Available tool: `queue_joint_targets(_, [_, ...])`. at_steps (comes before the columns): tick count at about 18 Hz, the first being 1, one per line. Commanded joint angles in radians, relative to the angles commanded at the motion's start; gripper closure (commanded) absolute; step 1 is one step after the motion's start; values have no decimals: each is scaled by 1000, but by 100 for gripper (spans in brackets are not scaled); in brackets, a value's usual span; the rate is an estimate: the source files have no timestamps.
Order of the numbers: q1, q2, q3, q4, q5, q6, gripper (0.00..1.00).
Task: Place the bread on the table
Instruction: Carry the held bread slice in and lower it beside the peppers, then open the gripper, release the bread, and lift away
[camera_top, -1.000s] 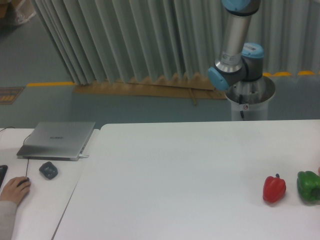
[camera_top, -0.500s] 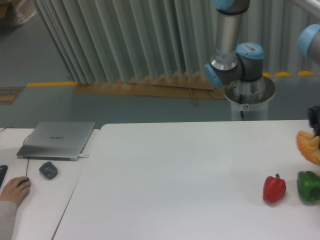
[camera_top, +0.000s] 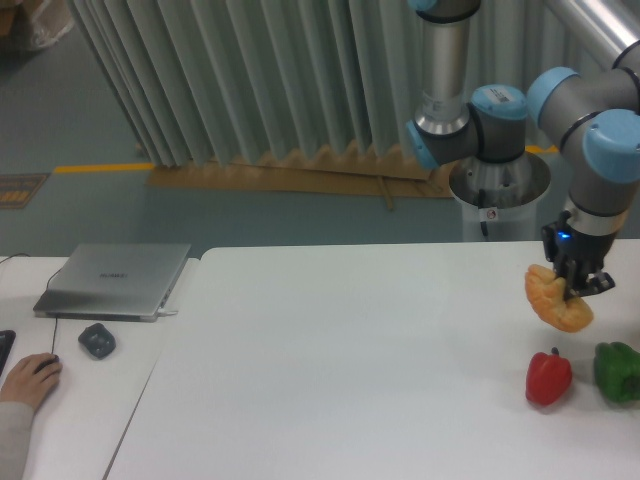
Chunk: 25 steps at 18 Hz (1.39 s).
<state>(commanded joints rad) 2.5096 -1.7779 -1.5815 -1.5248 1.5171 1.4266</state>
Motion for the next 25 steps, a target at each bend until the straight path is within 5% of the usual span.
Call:
queue_joint_targets(5, [-21,26,-77,15,43,5,70])
queue_joint_targets(15, [-34,23,-69,28,63,-2,61])
queue_joint_targets(17, [-34,20,-71,46,63,3,20])
queue_joint_targets(19, [-35,22,-69,57,64,0,13])
queue_joint_targets(20, [-35,23,-69,58,63,-2,0])
queue_joint_targets(25, [-34,23,-66,58,61,-2,0])
